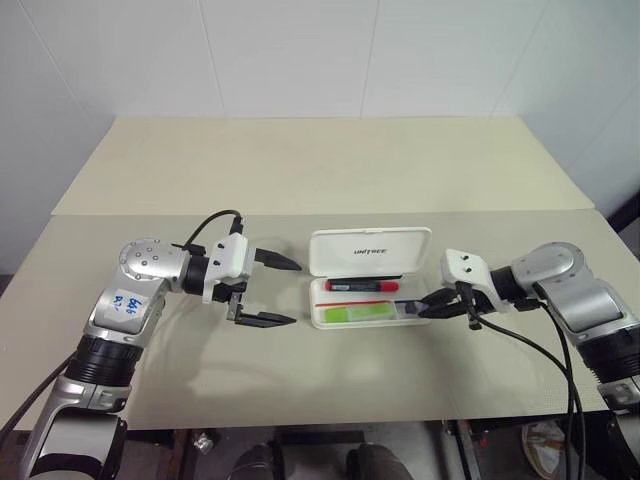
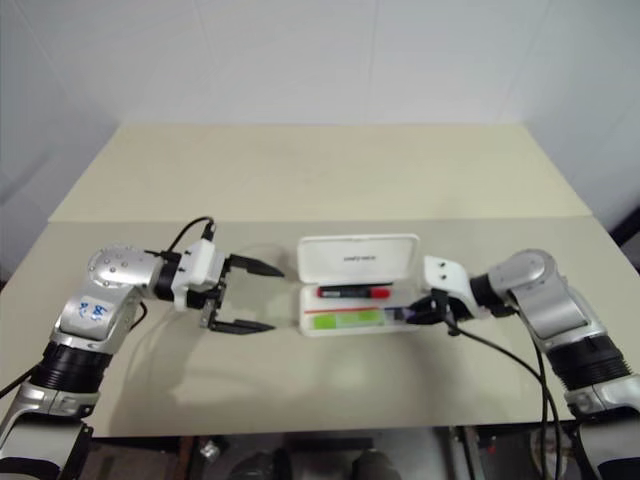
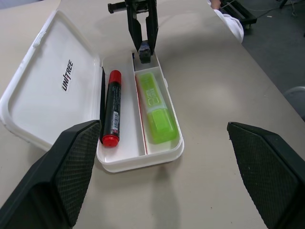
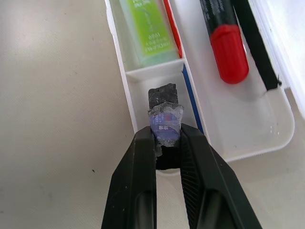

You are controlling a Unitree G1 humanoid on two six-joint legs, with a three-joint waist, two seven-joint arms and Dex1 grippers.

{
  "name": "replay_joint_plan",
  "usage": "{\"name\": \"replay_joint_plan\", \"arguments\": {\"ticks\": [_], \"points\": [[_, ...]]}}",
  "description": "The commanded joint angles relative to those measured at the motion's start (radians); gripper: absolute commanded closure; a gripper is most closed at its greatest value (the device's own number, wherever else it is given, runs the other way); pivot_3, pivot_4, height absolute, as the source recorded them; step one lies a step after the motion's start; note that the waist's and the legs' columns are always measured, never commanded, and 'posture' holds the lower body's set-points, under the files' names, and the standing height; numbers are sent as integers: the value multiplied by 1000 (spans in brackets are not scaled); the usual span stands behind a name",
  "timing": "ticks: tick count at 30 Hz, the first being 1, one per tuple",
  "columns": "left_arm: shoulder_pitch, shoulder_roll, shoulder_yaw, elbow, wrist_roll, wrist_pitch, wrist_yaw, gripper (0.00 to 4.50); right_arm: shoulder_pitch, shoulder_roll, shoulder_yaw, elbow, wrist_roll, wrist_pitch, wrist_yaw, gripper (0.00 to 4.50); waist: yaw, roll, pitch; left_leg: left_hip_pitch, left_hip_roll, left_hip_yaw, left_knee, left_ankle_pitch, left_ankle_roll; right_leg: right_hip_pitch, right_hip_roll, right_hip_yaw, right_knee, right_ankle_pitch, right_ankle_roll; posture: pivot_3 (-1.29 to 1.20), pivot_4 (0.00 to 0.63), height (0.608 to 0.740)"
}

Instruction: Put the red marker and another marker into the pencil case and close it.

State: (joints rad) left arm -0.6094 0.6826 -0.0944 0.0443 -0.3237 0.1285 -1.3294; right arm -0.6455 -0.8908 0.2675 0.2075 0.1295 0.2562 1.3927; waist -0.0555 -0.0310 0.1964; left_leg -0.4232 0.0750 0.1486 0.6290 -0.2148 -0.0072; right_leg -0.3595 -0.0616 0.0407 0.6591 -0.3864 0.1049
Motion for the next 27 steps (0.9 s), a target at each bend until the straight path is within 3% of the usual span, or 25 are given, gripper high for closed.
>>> {"name": "replay_joint_plan", "arguments": {"ticks": [1,2,13,15,27], "points": [[-7,10,25,-26,-16,-6,4,0,-9,7,-7,46,-40,-76,-7,4151,0,0,0,0,0,0,0,0,0,0,0,0,0,0,0,0,150,740],[-9,11,24,-25,-16,-7,3,0,-12,11,-7,55,-42,-81,-7,4151,0,0,0,0,0,0,0,0,0,0,0,0,0,0,0,0,150,740],[-12,14,28,-16,-12,-15,2,0,-49,31,-26,74,-38,-107,5,524,-1,0,0,1,1,-1,1,0,0,1,0,-1,2,0,0,0,150,740],[-12,14,28,-16,-12,-16,2,0,-50,29,-33,69,-33,-110,8,35,0,0,0,1,1,-1,1,0,-1,1,0,-1,1,0,-1,0,150,740],[-41,3,26,28,-6,-38,1,0,40,-12,-189,-74,107,-46,-6,35,1,0,0,1,2,0,2,0,-2,1,1,-1,1,-1,-1,0,150,740]]}}
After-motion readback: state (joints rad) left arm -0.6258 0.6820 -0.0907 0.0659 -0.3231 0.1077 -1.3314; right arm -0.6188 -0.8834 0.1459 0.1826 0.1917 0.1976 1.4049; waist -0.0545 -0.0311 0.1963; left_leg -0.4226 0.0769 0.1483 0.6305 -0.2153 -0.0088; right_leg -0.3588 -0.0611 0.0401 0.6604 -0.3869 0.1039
